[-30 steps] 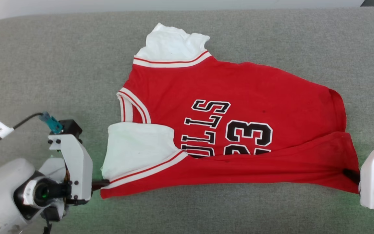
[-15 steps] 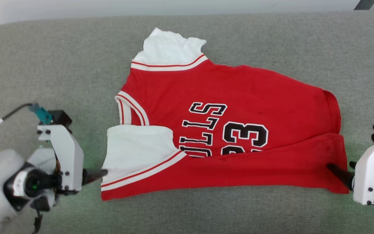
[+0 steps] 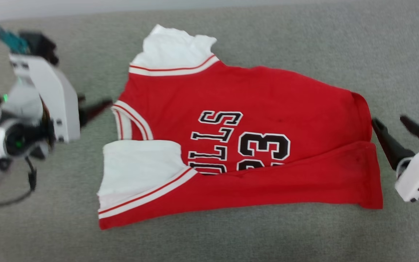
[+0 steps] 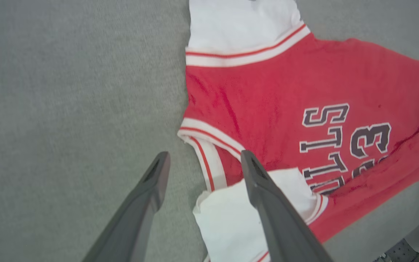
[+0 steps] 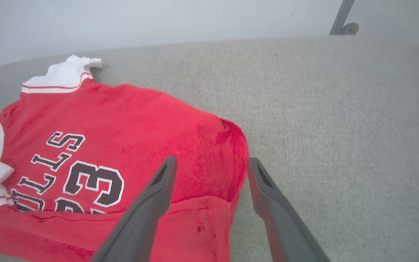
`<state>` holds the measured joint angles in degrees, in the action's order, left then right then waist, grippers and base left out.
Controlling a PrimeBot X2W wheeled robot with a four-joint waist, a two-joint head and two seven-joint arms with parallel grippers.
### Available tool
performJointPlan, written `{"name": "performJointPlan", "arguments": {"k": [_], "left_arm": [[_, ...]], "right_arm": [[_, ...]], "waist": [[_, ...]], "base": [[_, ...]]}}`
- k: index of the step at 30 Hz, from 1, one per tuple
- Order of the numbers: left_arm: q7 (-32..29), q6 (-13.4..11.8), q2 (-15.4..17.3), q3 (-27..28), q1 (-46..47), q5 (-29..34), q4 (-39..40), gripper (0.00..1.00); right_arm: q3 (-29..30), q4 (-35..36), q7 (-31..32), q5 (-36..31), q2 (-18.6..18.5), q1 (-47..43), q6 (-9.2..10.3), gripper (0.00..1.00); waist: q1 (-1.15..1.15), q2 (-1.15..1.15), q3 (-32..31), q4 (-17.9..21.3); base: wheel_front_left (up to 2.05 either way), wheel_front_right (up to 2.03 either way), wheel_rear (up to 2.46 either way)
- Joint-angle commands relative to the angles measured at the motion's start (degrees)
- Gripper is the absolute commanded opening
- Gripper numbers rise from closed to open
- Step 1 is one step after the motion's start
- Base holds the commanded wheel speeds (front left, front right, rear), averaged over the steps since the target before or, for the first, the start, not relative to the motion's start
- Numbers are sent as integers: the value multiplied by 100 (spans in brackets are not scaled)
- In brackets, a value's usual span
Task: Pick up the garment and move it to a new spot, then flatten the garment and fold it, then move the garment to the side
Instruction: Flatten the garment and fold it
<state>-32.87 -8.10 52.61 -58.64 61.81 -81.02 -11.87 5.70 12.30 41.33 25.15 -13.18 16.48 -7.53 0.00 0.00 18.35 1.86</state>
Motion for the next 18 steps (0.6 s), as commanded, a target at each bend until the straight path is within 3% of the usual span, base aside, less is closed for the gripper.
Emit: {"name": "performJointPlan", "arguments": {"k": [1,8,18], "left_arm": [[122,134,-69,33,189,186,-150,100],[623,632,-435,166,967,722,-1097,100],[599,1279,-848,306,2005,886,-2438,100]], "right_arm": [[-78,54,-291,-59,32,95,9,100],[-276,-18,-1719,-372,240,334,9,100],[-577,-254,-2649,-473,409,522,9,100]], "waist": [[0,0,224,202],[0,0,768,624],[0,0,1408,1015]], "base": [[0,0,0],[0,0,0],[0,0,0]]}}
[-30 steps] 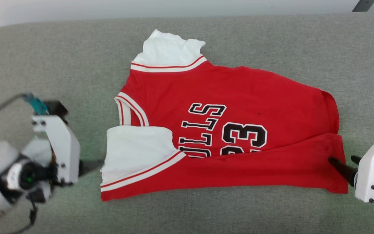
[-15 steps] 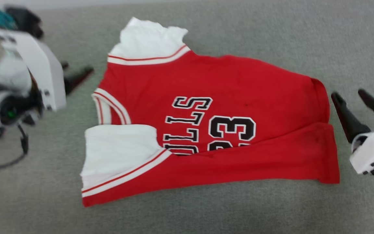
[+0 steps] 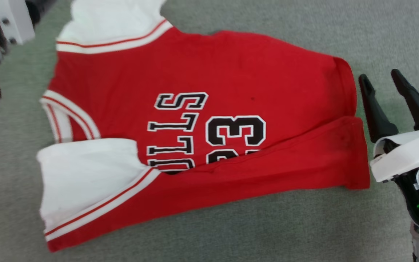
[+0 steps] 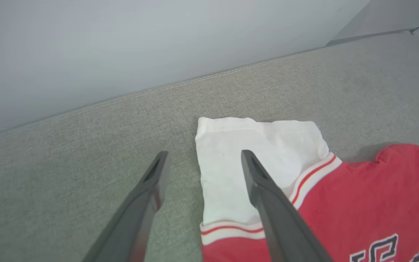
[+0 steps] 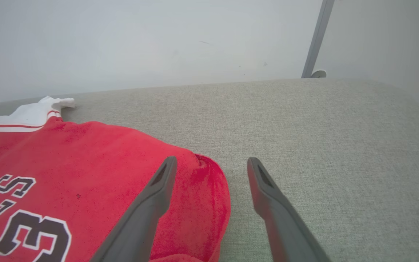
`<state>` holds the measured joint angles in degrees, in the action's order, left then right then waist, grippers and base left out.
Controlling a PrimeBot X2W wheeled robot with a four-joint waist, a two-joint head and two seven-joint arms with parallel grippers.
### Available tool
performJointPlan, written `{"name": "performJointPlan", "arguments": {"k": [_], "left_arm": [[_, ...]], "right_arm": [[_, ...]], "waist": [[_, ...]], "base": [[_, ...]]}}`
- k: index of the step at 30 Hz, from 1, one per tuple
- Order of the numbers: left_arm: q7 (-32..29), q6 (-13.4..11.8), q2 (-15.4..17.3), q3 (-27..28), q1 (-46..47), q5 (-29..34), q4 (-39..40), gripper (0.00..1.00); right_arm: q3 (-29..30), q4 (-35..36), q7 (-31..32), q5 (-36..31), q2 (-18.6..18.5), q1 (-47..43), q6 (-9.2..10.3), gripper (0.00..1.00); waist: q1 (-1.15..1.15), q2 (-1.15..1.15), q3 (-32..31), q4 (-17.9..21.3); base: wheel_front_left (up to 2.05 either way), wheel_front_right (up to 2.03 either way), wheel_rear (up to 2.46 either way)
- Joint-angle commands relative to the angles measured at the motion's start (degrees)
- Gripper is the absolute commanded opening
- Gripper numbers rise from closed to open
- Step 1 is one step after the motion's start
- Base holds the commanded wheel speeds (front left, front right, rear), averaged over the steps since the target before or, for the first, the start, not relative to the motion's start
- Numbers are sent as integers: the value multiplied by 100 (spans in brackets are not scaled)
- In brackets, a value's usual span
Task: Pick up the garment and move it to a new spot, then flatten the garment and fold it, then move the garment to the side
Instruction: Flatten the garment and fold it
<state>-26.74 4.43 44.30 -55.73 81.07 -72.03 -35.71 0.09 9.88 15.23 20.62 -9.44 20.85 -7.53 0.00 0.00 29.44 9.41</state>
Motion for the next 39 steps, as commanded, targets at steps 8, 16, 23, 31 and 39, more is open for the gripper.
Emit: {"name": "performJointPlan", "arguments": {"k": [8,16,23,31,39], "left_arm": [[-442,219,-279,-55,744,30,-802,100],[-1146,260,-485,-375,1150,235,-1515,100],[-1647,254,-736,-652,1063,298,-1973,35],[-1550,281,-855,-583,1142,208,-2027,0],[-1312,321,-962,-590,1152,136,-1786,0]], "right_arm": [[-208,-183,-217,3,93,243,9,100],[-359,-332,-252,53,127,344,9,100],[-362,-367,-172,78,161,436,9,100],[-339,-160,529,334,189,737,9,100],[-338,-279,2056,418,68,1618,9,100]], "waist": [[0,0,588,403],[0,0,763,546],[0,0,856,618],[0,0,879,600],[0,0,821,364]], "base": [[0,0,0],[0,0,0],[0,0,0],[0,0,0],[0,0,0]]}}
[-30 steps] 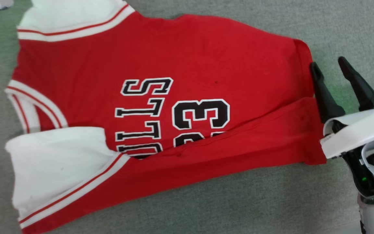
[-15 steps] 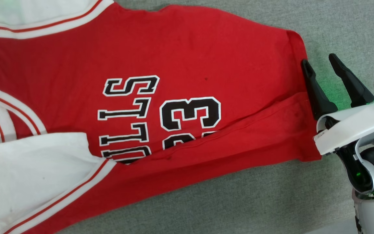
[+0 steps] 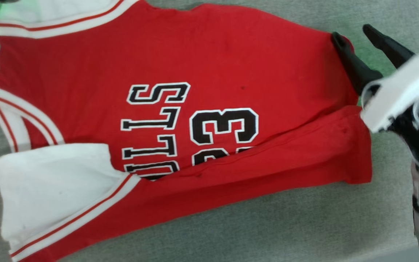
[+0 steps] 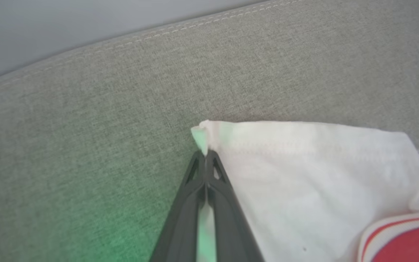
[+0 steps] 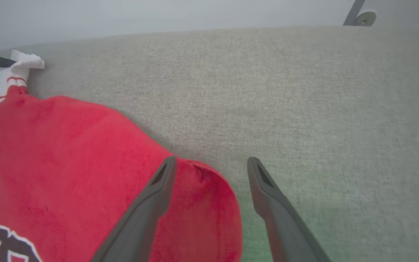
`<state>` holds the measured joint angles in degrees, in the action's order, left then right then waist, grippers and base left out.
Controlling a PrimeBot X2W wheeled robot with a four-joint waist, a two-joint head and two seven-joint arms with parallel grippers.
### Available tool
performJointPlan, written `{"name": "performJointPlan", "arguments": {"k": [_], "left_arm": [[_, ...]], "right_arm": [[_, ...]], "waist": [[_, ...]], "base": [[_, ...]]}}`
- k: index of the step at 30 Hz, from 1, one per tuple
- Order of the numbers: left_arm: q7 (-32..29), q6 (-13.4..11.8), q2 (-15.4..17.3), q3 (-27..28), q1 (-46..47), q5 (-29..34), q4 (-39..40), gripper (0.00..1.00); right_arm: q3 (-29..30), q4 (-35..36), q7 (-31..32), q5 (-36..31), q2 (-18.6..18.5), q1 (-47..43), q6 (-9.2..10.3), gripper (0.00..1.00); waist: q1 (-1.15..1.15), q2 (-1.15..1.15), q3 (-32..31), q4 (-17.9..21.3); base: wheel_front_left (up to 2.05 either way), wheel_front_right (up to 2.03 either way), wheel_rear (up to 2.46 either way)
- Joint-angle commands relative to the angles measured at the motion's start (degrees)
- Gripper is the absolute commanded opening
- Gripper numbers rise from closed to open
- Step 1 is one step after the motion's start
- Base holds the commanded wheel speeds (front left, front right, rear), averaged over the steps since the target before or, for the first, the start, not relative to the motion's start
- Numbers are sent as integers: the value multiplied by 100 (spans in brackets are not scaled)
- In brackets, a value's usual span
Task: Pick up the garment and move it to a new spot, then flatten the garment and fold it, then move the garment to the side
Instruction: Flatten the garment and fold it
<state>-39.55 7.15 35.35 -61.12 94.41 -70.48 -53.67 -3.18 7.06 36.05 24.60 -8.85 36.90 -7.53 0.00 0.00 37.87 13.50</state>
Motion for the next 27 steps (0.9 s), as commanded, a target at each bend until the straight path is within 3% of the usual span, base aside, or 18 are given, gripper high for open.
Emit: {"name": "performJointPlan", "arguments": {"k": [1,10,11,12,17,27], "left_arm": [[-12,52,-74,-64,-194,-19,41,0],[171,41,-122,-97,-266,-167,223,0],[218,41,-133,-96,-282,-178,238,0],[251,41,-144,-89,-309,-202,249,0],[491,42,-205,-47,-447,-360,402,0],[490,38,76,11,-647,-810,1100,0]], "right_arm": [[-21,-110,216,69,29,143,9,100],[-359,-1228,2006,-28,-136,995,9,100],[-412,-1319,2106,-28,-158,1054,9,56],[-431,-1413,2171,-82,-197,1109,9,0],[-303,-1758,2224,-51,-234,1250,10,0],[-330,-1556,1758,39,-683,1025,10,0]], "waist": [[0,0,-31,-75],[0,0,-115,-302],[0,0,-129,-324],[0,0,-147,-344],[0,0,-313,-508],[0,0,-979,-943]], "base": [[0,0,0],[0,0,0],[0,0,0],[0,0,0],[0,0,0],[0,0,0]]}}
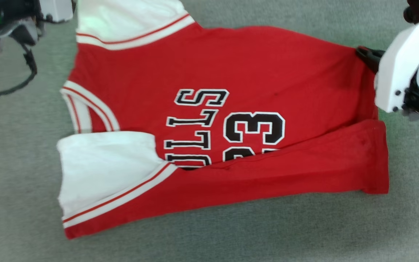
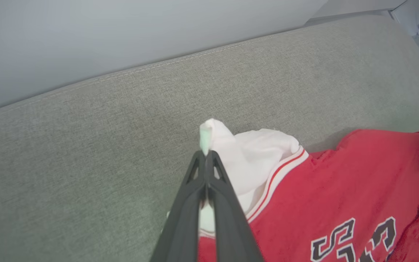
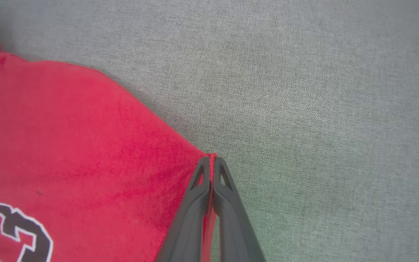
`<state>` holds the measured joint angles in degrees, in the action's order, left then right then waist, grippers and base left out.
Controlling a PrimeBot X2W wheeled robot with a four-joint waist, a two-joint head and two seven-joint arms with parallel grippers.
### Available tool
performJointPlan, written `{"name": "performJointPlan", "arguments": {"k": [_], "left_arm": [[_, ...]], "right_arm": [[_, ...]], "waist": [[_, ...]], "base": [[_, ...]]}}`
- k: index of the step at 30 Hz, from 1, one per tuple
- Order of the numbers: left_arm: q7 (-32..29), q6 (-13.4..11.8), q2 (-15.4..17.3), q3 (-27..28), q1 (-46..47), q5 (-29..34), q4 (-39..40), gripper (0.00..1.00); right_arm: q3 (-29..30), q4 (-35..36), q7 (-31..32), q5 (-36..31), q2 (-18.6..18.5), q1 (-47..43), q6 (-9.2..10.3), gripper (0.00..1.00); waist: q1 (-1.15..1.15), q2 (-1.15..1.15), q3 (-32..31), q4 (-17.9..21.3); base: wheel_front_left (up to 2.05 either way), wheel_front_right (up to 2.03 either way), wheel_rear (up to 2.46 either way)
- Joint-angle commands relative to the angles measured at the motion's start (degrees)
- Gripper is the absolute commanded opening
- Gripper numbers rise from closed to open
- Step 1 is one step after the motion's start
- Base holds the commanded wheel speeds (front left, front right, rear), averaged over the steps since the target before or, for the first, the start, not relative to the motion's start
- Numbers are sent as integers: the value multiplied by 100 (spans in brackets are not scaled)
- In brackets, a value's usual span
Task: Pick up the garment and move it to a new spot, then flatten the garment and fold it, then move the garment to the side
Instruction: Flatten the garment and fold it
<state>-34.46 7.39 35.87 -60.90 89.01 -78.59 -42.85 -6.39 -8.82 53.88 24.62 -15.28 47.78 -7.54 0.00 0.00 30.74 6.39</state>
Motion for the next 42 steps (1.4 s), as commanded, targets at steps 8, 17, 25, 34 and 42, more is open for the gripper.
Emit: {"name": "performJointPlan", "arguments": {"k": [8,17,25,34,42], "left_arm": [[-214,8,446,-84,-513,-232,768,0],[-373,-774,1288,-274,-1564,-474,2771,0],[-261,-1442,1691,-622,-2589,-650,4050,0],[29,-1241,1220,-809,-3156,-762,3179,0],[357,-928,1032,-767,-3368,-811,2683,100]], "right_arm": [[-68,485,-15,311,-553,-740,11,0],[-42,972,325,658,-1113,-1820,11,0],[26,1025,489,823,-1146,-2531,11,0],[-252,607,442,899,-930,-2464,11,0],[-321,385,441,1128,-880,-2326,11,100]], "waist": [[0,0,-825,-563],[0,0,-1288,-822],[0,0,-1380,-902],[0,0,-1487,-825],[0,0,-1874,-820]], "base": [[0,0,0],[0,0,0],[0,0,0],[0,0,0],[0,0,0]]}}
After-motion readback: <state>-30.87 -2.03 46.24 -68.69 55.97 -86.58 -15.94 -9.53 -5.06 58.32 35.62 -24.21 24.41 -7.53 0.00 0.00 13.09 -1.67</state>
